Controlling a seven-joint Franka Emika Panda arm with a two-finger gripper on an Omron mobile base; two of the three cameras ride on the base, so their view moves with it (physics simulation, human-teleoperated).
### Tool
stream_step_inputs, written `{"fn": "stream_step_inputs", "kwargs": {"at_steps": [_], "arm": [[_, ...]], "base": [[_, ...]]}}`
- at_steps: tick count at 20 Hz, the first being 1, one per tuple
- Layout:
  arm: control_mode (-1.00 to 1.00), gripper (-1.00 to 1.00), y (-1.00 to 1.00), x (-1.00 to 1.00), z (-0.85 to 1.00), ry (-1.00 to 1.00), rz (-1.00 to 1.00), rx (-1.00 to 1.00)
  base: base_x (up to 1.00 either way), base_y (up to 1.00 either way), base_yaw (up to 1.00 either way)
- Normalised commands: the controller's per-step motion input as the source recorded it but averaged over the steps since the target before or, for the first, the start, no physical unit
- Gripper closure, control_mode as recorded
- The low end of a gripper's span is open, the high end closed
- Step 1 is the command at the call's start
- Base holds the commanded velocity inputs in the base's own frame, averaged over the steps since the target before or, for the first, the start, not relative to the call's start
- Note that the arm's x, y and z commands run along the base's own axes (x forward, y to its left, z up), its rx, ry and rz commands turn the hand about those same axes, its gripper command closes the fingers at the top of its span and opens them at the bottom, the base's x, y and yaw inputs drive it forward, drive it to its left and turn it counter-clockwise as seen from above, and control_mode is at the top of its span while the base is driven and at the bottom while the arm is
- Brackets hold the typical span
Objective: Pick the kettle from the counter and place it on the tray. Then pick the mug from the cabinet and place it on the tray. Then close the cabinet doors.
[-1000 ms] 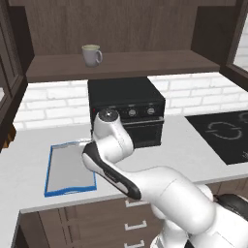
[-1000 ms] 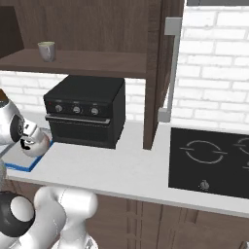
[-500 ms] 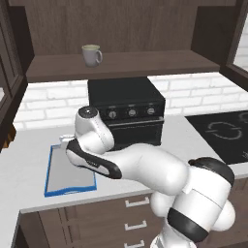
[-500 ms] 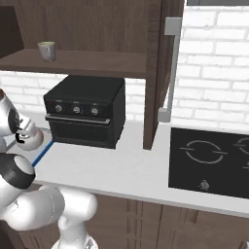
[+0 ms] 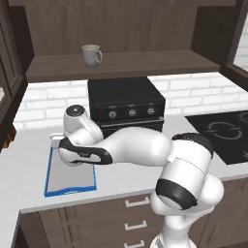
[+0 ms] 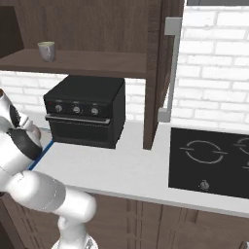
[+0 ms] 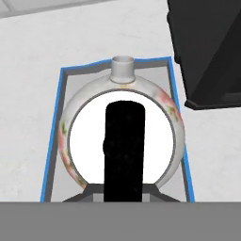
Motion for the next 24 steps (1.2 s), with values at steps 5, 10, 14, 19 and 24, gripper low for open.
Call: {"fn": "stream_step_inputs", "kwargs": {"at_steps": [5, 10, 14, 19, 24], "arm": [[-1.0, 1.0, 0.19, 0.25, -0.21, 0.0, 0.0, 0.0], [-1.0, 1.0, 0.12, 0.28, -0.18, 0.0, 0.0, 0.0], [-1.0, 1.0, 0.12, 0.26, -0.17, 0.0, 0.0, 0.0], [-1.0, 1.0, 0.07, 0.16, -0.18, 0.0, -0.02, 0.0], [-1.0, 1.0, 0.03, 0.18, -0.17, 0.0, -0.03, 0.0]], "base": [[0.0, 0.0, 0.0], [0.0, 0.0, 0.0], [0.0, 0.0, 0.0], [0.0, 0.0, 0.0], [0.0, 0.0, 0.0]]}}
